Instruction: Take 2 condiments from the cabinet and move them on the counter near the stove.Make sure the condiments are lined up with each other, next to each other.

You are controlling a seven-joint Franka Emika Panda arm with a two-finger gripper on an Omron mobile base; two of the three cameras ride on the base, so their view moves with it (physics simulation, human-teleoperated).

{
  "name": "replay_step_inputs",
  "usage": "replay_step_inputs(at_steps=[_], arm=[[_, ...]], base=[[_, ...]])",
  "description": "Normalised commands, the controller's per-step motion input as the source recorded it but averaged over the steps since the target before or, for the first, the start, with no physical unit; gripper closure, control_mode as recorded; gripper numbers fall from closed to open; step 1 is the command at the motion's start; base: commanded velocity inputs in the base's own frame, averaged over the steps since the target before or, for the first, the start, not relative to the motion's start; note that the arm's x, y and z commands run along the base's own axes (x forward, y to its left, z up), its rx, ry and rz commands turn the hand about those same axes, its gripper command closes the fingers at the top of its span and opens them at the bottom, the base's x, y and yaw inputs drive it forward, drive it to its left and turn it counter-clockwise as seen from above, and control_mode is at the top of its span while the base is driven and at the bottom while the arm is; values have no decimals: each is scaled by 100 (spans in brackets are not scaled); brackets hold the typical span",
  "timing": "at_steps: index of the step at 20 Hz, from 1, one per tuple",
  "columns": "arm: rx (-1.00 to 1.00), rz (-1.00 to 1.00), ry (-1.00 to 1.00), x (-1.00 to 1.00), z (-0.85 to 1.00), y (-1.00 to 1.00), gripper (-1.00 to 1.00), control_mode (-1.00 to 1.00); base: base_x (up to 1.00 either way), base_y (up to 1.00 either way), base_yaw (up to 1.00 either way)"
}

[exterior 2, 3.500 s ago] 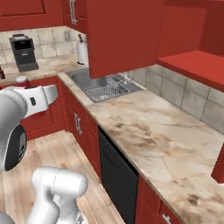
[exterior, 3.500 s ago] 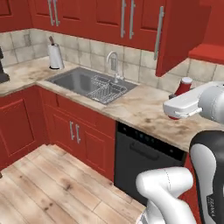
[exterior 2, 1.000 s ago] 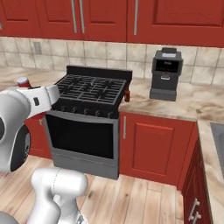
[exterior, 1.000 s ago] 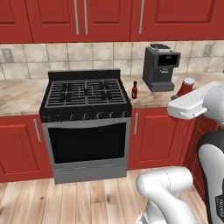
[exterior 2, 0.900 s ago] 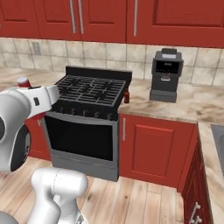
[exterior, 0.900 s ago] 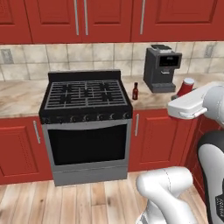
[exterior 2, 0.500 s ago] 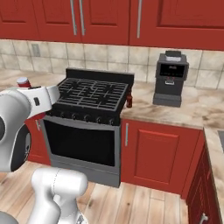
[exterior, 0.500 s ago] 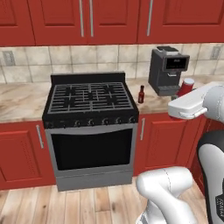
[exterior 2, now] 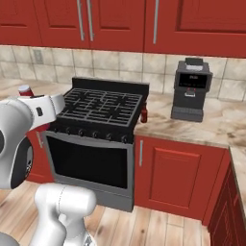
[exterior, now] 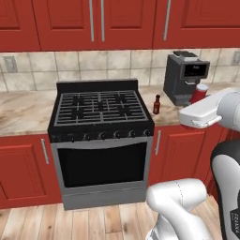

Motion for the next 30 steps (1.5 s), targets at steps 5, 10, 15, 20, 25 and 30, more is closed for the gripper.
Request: replay_step_inputs(at_steps=[5, 10, 15, 20, 25, 30], arm=[[0, 0, 0, 0, 0, 0, 100, 100], [0, 0, 0, 0, 0, 0, 100, 100], [0, 0, 0, 0, 0, 0, 100, 100], [0, 0, 0, 0, 0, 0, 100, 100], [0, 0, 0, 0, 0, 0, 100, 100], [0, 0, 0, 0, 0, 0, 100, 100]], base=[[44, 15, 0], [42, 19, 0], [46, 15, 0], [51, 11, 0], [52, 13, 0], [51, 11, 0]])
